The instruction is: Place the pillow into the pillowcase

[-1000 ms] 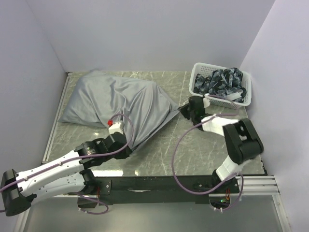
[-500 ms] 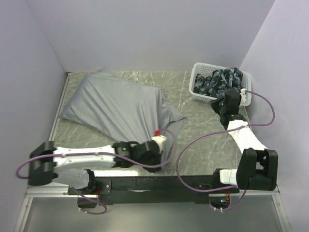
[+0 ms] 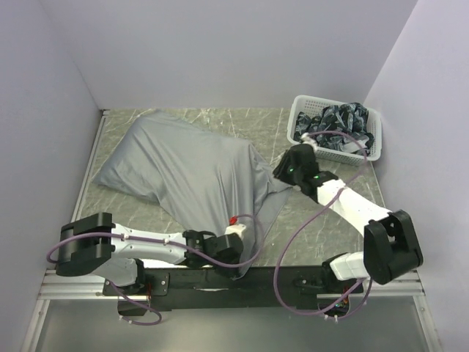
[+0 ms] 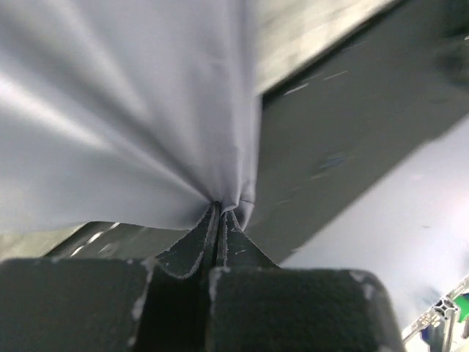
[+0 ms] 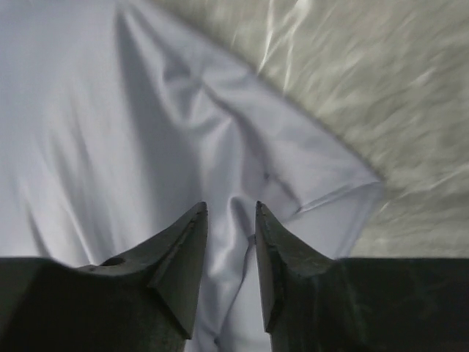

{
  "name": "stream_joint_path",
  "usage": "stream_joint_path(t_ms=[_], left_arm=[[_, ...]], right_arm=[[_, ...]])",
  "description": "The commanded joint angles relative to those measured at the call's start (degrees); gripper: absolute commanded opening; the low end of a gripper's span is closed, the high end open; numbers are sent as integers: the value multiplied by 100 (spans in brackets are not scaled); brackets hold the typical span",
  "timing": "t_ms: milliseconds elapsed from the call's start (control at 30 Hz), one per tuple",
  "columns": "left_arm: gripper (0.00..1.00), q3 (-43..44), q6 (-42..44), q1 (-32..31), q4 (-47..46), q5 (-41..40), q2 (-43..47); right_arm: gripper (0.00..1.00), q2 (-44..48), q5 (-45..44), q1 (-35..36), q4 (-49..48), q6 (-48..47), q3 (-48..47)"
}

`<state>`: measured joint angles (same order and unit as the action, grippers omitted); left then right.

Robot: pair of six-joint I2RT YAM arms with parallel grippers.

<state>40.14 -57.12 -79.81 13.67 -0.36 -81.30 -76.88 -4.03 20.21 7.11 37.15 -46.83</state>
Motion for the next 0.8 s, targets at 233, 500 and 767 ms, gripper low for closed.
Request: stream_joint_path(t_ms=[233, 500, 767], left_arm=[[1, -814, -1178, -474, -242, 388, 605], [1, -718, -1099, -474, -154, 352, 580], [1, -586, -985, -492, -181, 361, 475]], right_arm=[[49, -1232, -449, 528, 176, -630, -318], [49, -776, -370, 739, 167, -410, 244], [47, -863, -432, 844, 370, -410, 227]])
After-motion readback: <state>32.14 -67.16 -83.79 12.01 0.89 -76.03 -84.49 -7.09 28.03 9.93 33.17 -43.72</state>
